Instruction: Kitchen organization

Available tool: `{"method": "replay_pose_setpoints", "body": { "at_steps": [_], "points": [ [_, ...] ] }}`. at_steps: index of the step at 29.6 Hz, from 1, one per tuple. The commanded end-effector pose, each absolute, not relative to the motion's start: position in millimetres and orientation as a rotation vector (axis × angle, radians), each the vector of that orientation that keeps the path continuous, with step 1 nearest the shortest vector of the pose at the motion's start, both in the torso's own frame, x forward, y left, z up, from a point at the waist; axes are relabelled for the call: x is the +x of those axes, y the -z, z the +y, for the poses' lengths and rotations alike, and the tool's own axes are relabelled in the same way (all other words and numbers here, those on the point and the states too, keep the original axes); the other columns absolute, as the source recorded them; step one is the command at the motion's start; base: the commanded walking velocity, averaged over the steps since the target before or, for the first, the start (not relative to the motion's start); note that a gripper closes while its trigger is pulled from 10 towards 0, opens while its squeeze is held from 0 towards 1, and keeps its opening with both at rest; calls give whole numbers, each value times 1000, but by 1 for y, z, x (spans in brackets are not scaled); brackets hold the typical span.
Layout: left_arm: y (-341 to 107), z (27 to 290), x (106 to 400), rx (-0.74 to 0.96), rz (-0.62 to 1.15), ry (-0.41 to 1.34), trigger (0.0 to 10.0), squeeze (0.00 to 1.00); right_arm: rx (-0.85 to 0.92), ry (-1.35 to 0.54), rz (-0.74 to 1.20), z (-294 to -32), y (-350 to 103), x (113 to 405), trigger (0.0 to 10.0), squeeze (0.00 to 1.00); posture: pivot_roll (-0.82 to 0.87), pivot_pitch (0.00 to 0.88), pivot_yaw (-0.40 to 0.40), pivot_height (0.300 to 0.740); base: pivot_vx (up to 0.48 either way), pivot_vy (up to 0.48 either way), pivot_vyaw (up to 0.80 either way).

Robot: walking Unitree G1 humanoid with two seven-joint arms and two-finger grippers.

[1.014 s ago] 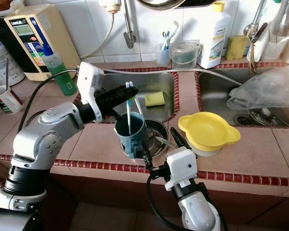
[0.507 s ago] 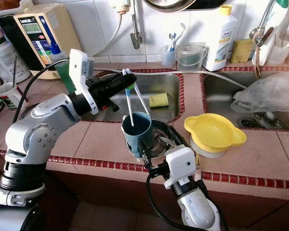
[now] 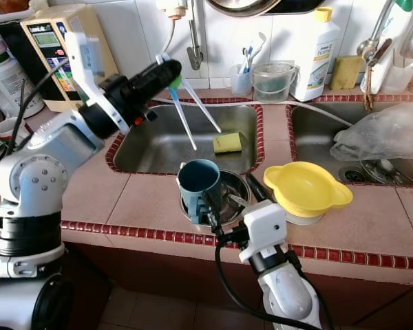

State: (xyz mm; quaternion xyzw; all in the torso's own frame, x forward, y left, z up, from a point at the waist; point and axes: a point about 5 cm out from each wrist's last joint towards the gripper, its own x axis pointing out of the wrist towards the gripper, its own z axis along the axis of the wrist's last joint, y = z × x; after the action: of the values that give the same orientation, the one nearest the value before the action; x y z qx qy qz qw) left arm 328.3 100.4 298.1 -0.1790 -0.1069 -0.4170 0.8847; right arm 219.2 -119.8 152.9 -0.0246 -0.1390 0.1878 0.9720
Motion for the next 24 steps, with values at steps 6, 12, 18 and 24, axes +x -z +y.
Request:
{"method": "replay_pose_setpoints", "body": {
  "at_steps": [6,12,18,24],
  "points": [
    [-294,101,326,-283,-226,862,10000,0,18,-345,-390,-123,-187,226,10000,0,-193,24,156,740,0,0,0],
    [-295,97,321,-265,-235,894,10000,0,49,-305,-439,-127,-202,232,10000,0,-189,21,153,740,0,0,0],
    [-298,88,309,-224,-259,962,10000,0,65,-267,-453,-133,-209,240,10000,0,-183,18,146,740,0,0,0],
    [-297,82,299,-183,-266,1022,10000,0,57,-243,-426,-137,-209,244,10000,0,-175,15,133,740,0,0,0]
  ]
}}
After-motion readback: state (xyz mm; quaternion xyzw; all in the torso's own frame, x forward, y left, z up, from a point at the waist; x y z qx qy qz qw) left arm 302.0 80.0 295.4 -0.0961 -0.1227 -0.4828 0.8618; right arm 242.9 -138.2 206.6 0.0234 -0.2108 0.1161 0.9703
